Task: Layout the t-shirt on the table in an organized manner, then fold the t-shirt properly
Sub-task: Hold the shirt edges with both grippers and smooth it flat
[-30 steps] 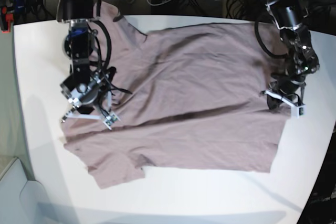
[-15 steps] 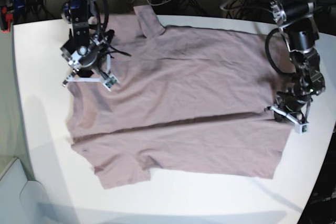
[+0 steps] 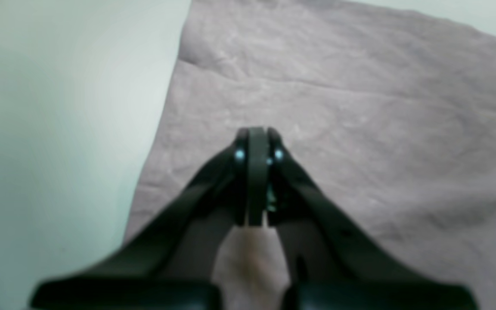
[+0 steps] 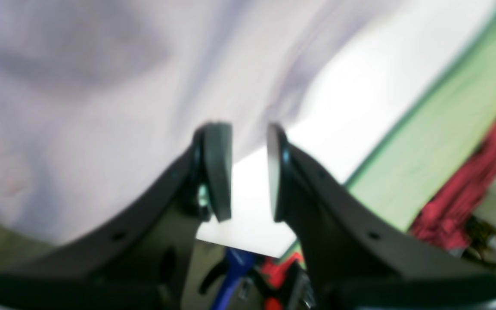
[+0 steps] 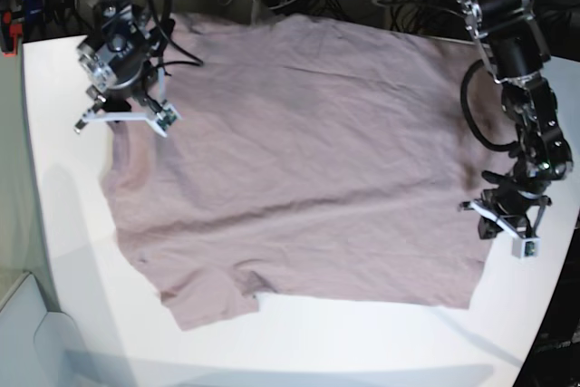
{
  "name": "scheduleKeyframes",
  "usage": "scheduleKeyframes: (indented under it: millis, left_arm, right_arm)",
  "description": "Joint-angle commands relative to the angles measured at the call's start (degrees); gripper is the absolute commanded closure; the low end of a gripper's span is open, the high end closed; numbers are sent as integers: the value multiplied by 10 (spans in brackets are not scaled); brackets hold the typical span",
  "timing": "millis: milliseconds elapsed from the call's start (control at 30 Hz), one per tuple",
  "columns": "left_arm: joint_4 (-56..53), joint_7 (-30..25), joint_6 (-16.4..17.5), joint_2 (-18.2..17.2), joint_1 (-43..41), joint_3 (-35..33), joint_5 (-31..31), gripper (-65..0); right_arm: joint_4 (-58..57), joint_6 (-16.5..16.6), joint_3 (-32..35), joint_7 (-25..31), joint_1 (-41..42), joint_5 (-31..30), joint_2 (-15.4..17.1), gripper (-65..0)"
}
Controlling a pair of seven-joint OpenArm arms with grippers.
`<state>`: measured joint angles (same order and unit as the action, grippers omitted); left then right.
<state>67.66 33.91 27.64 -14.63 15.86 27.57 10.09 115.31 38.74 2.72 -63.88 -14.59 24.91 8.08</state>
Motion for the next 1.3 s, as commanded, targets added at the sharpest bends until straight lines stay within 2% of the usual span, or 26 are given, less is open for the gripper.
scheduleKeyframes:
  millis: [0, 133, 300, 433, 567, 633, 700, 833, 900, 1000, 1267]
  left_arm:
    - [10, -11, 0, -9, 13, 1, 6, -1]
    - [-2, -13, 0, 3, 33, -1, 1, -1]
    - [-79, -15, 0, 11, 62, -2, 0, -1]
    - [-112, -23, 0, 16, 70, -1, 1, -1]
    - [-110, -26, 0, 18, 61, 0, 1, -1]
    - [-108, -29, 0, 17, 42, 2, 1, -1]
    - [-92, -27, 0, 2, 29, 3, 2, -1]
    - [-73, -28, 0, -10, -3, 3, 5, -1]
    - [-66, -27, 0, -19, -10, 4, 4, -1]
    - [-61, -27, 0, -27, -23, 4, 5, -1]
    - [-48, -27, 0, -31, -35, 4, 5, -1]
  right_arm:
    - [6, 2, -2, -5, 6, 6, 2, -130]
    - [-4, 2, 0, 7, 51, 2, -3, -132]
    - [-76, 2, 4, 80, 149, -6, -44, -132]
    - [-205, 2, 4, 121, 252, -6, -65, -131]
    - [-361, 2, 4, 163, 318, -6, -66, -130]
    - [-442, 0, 2, 206, 342, -6, -63, -130]
    - [-500, -2, 2, 244, 361, -5, -46, -130]
    - [-593, -3, 1, 295, 403, -5, -27, -130]
    - [-632, -8, 1, 311, 428, -5, -17, -130]
    - [-679, -33, 1, 339, 464, -5, 0, -131]
    - [-730, -35, 2, 363, 525, -5, 51, -132]
